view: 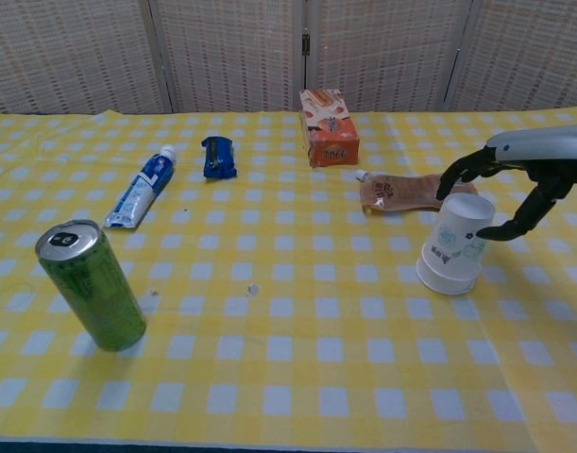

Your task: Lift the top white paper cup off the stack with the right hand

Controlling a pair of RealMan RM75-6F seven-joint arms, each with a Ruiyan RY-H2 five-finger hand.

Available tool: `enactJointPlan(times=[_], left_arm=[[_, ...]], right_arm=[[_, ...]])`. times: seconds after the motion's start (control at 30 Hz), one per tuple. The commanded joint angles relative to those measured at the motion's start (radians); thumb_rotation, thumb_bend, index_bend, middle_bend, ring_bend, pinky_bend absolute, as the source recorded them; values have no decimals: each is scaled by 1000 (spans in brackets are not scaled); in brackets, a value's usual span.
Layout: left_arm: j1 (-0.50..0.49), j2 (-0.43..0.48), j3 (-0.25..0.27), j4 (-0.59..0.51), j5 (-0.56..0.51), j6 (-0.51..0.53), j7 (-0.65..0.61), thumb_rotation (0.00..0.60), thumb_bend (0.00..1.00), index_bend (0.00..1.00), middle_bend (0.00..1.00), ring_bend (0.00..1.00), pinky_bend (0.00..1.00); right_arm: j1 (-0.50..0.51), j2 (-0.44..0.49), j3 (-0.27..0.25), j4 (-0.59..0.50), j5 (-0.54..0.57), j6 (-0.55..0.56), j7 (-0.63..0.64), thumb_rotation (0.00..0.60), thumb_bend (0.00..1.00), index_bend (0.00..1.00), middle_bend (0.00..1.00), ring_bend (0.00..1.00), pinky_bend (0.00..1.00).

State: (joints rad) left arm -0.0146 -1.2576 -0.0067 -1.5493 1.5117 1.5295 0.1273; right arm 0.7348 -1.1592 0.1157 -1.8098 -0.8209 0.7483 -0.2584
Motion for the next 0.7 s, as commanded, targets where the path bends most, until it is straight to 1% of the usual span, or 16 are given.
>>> enactJointPlan(times=[0.03, 0.7], left_arm=[[0, 0, 0, 1, 0, -1, 0, 600, 561, 135, 67, 37, 0], [0, 2, -1, 10, -6, -6, -21, 600, 561, 135, 66, 37, 0]], right_arm=[[3, 0, -4, 2, -1, 3, 5, 600, 374, 283, 121, 90, 26], [17, 6, -30, -5, -4, 35, 19, 600, 392, 353, 150, 100, 26]])
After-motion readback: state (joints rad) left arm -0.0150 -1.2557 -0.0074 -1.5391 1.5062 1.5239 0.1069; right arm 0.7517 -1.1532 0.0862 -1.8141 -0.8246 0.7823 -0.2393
